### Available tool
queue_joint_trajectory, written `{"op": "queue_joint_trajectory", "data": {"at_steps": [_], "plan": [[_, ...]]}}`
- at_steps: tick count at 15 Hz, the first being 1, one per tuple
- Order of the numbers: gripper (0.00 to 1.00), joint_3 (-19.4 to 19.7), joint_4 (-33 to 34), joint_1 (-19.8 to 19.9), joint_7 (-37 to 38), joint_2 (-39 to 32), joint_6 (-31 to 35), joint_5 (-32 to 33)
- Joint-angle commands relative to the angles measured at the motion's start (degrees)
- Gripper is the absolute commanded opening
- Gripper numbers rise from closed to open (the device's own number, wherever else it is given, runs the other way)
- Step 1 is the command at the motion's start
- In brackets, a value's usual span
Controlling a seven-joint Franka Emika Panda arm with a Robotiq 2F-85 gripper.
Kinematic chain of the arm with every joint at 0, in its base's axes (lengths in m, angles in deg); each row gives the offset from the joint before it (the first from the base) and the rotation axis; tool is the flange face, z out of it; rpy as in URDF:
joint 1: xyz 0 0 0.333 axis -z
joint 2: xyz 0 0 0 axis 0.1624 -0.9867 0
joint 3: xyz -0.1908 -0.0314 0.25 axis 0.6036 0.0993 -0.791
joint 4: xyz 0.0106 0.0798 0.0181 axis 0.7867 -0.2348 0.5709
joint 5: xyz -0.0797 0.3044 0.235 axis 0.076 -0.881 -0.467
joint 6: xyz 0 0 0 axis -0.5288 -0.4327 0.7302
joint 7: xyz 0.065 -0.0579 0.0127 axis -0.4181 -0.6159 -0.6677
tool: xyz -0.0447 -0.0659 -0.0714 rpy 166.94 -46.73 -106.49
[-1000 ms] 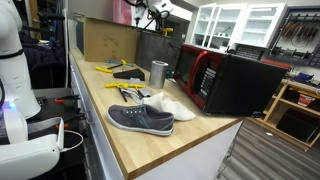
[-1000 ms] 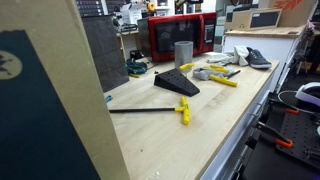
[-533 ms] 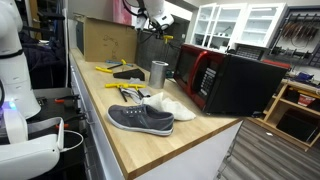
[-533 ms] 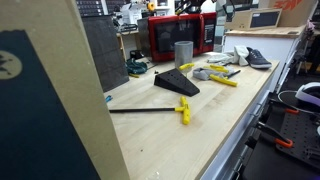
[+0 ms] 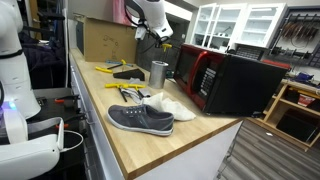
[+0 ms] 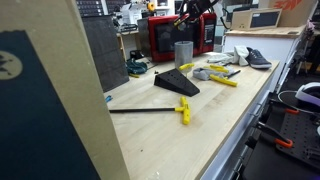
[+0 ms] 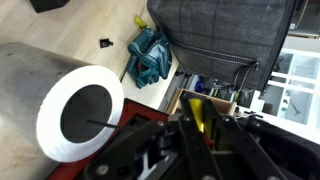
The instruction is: Put one wrench in the silver container then place the wrench on the black stand.
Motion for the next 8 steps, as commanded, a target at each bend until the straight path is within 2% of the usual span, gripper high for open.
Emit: {"op": "queue_joint_trajectory", "data": {"at_steps": [1, 8], "plan": [[0.04, -0.09, -1.03, 1.94, -2.90, -0.41, -2.83, -3.27], [0.04, -0.32, -2.29, 2.94, -4.99, -2.53, -6.58, -3.59]]}}
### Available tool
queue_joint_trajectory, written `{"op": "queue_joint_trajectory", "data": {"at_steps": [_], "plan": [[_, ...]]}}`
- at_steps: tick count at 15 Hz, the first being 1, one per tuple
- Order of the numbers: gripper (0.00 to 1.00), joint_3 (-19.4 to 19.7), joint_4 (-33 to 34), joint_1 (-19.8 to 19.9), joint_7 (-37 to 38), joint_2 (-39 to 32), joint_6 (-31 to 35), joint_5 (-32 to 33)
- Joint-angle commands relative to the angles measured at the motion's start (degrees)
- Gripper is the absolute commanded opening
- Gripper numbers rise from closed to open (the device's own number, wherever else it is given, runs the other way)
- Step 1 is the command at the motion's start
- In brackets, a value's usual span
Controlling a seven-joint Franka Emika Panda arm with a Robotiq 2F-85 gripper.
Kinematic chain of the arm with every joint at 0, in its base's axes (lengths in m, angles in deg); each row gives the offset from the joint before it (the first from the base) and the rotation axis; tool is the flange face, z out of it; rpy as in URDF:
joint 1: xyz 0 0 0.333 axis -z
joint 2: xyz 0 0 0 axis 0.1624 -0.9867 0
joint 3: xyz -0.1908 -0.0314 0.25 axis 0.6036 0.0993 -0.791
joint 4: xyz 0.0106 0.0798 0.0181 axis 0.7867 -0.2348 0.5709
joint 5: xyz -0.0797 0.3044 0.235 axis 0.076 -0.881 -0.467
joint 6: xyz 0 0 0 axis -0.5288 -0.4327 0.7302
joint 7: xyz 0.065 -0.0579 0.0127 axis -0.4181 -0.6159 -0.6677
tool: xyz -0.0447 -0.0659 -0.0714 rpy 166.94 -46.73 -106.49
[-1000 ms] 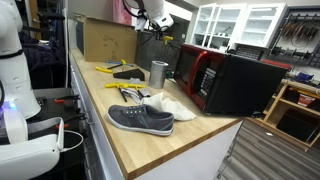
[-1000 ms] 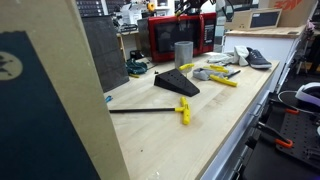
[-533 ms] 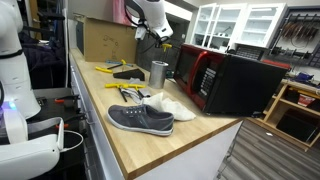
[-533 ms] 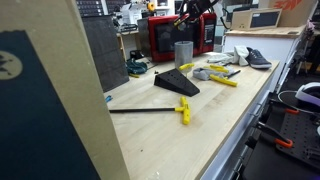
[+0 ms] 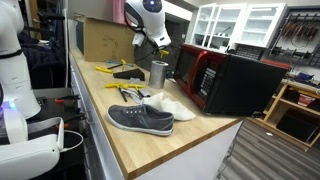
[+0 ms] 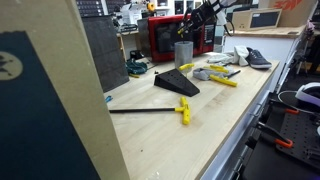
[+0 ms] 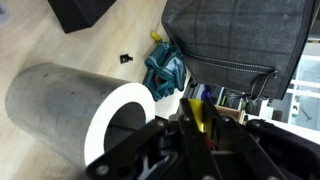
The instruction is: Put one wrench in the silver container then place the wrench on the black stand.
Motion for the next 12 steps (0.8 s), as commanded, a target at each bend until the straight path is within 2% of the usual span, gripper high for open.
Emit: {"op": "queue_joint_trajectory", "data": {"at_steps": [1, 8, 12], "plan": [[0.04, -0.41, -0.09, 0.72, -4.04, -1.42, -2.82, -2.74], [0.04, -0.65, 1.68, 0.83, -6.83, -6.58, -4.38, -2.04], [0.04, -0.92, 2.42, 0.73, -7.04, -7.04, -5.07, -2.01]]}}
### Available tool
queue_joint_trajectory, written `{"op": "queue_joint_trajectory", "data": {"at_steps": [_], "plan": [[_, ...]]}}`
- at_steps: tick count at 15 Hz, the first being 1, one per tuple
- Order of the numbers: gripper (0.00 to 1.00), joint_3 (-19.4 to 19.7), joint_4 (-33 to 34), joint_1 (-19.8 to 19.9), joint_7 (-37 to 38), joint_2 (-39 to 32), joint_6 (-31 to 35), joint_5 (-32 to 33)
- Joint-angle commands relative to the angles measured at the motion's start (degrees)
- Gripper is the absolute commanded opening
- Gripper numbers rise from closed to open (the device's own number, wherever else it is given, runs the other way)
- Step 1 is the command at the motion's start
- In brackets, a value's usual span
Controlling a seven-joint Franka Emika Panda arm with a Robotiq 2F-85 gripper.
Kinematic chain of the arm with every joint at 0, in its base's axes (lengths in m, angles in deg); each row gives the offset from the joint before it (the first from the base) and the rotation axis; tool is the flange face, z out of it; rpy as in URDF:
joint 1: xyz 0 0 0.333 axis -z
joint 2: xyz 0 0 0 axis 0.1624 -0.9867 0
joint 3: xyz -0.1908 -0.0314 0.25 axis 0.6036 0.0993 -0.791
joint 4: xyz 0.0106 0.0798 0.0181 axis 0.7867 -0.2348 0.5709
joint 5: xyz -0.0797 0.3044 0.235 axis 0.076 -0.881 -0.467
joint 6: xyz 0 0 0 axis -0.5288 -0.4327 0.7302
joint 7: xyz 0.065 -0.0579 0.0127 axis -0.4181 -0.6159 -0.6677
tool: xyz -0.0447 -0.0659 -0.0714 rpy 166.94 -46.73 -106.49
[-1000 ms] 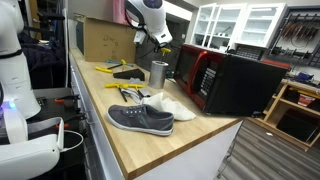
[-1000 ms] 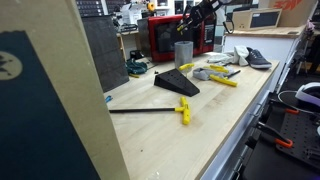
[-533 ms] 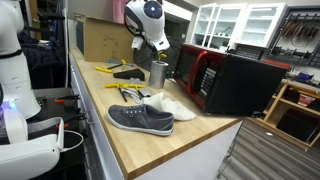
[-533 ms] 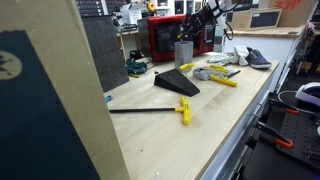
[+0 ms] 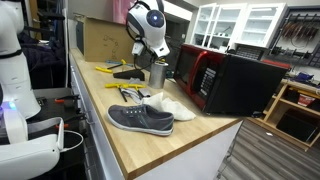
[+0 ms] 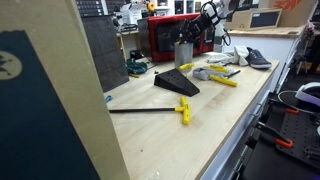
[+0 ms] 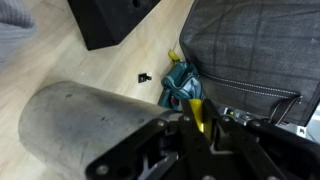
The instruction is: Put one wrench in the silver container then place the wrench on the black stand.
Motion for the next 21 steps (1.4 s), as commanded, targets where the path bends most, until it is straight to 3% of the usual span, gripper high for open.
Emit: {"op": "queue_joint_trajectory", "data": {"at_steps": [1, 8, 21], "plan": [[0.04, -0.83, 1.47, 0.37, -1.96, -1.28, -1.13, -1.73], [0.04, -0.59, 0.38, 0.38, -1.08, 1.38, -0.06, 2.20], [0.04, 0.06, 0.22, 1.49, -1.26, 2.86, 0.36, 3.08]]}}
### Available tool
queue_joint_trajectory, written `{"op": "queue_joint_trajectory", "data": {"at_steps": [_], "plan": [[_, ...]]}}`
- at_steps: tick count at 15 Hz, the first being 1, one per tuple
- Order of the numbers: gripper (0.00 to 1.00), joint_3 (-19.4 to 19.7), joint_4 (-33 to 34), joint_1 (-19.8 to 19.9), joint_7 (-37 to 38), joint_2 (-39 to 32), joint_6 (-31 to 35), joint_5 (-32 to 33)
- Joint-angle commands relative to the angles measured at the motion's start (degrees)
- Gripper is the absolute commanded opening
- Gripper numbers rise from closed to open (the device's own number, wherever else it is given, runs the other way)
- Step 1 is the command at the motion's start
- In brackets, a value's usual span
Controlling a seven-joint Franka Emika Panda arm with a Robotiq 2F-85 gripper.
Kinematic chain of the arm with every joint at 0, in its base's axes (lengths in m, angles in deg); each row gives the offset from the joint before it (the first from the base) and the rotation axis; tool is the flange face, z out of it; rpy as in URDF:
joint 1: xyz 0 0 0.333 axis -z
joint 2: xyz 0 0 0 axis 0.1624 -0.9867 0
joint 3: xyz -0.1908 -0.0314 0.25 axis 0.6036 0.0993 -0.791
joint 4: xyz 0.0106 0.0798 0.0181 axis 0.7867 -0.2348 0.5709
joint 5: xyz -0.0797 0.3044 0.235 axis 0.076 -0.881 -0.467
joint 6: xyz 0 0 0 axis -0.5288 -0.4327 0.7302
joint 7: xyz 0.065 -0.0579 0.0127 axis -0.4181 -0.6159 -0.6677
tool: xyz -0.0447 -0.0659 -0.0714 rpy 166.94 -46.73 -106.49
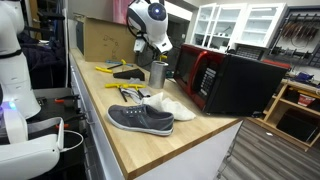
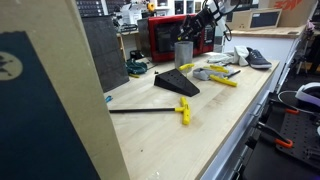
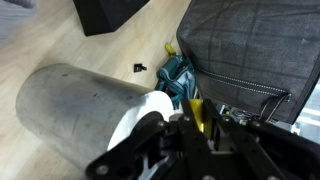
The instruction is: Put one wrench in the silver container then place the wrench on the black stand.
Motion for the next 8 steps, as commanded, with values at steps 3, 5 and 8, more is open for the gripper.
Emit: {"op": "queue_joint_trajectory", "data": {"at_steps": [3, 5, 8], "plan": [[0.04, 0.03, -0.37, 0.95, -1.15, 0.70, 0.21, 0.40], [0.42, 0.00, -0.62, 1.03, -0.81, 0.80, 0.26, 0.92], [0.56, -0.13, -0.84, 0.95, -0.65, 1.16, 0.40, 1.55]]}}
